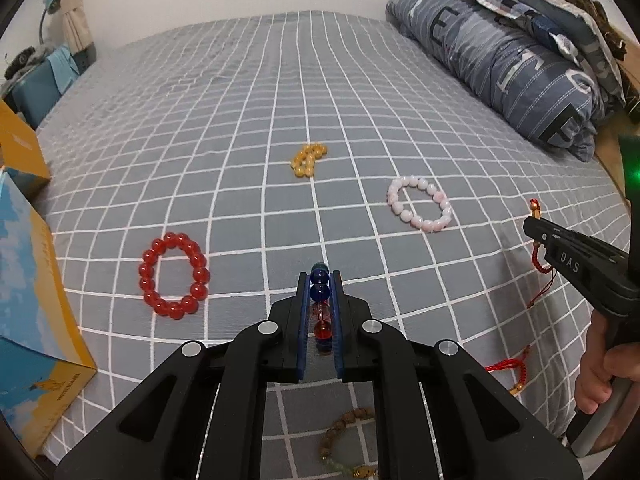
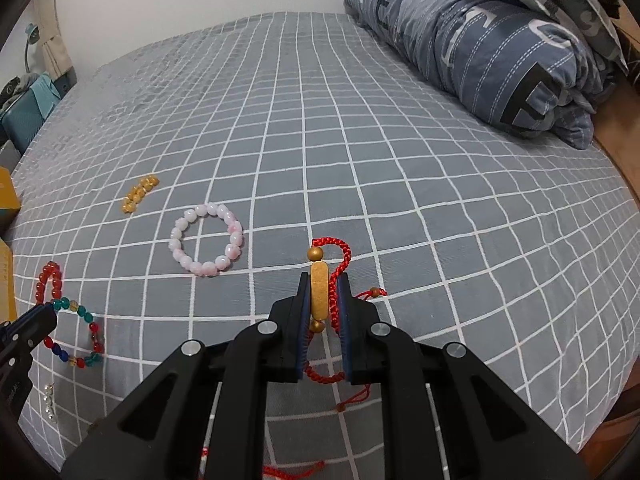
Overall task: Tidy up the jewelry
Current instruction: 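Carry both held bracelets over the open white cardboard box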
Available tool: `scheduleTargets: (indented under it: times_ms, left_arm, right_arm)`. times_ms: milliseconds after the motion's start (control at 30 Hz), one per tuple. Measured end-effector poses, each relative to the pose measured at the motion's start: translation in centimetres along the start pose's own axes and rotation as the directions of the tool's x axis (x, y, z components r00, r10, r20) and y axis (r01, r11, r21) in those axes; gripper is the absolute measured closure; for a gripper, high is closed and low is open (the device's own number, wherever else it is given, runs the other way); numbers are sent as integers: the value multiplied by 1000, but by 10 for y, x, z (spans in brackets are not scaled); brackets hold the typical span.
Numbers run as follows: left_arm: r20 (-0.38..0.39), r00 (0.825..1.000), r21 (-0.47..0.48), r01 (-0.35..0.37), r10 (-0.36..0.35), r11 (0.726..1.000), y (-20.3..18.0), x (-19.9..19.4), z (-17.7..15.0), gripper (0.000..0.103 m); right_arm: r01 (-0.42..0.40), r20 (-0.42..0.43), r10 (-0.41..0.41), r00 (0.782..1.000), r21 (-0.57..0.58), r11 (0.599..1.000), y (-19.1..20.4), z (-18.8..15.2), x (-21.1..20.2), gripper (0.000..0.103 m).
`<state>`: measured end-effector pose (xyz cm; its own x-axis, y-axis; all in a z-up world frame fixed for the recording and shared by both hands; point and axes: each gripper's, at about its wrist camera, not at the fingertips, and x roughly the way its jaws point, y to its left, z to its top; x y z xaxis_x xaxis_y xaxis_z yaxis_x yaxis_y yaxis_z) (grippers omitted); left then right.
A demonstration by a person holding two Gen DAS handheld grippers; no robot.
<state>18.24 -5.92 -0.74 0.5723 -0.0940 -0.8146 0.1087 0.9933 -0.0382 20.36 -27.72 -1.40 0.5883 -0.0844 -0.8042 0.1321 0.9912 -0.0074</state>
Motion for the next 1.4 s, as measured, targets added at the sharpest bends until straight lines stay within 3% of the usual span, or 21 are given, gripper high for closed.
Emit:
scheduleTargets:
  times_ms: [533,767,1133,1400]
  left_arm:
    - [73,997,-22,8,-7,1000,15,-46,18,94]
    - [117,992,-62,-37,44,997,44,-82,28,94]
    - [150,968,-196,-170,201,966,137,-162,19,94]
    - [97,927,-359,-308,363,881,245,-211,-25,94]
  right_arm:
    - [-17,47,18,999,-21,1000,34,13,-36,91]
    - [-63,89,68,994,-58,996,73,29,-70,91]
    - [-192,114,220,969,-213,958,187,38,-126,91]
    - [-308,91,367,926,-382,871,318,13,-165,91]
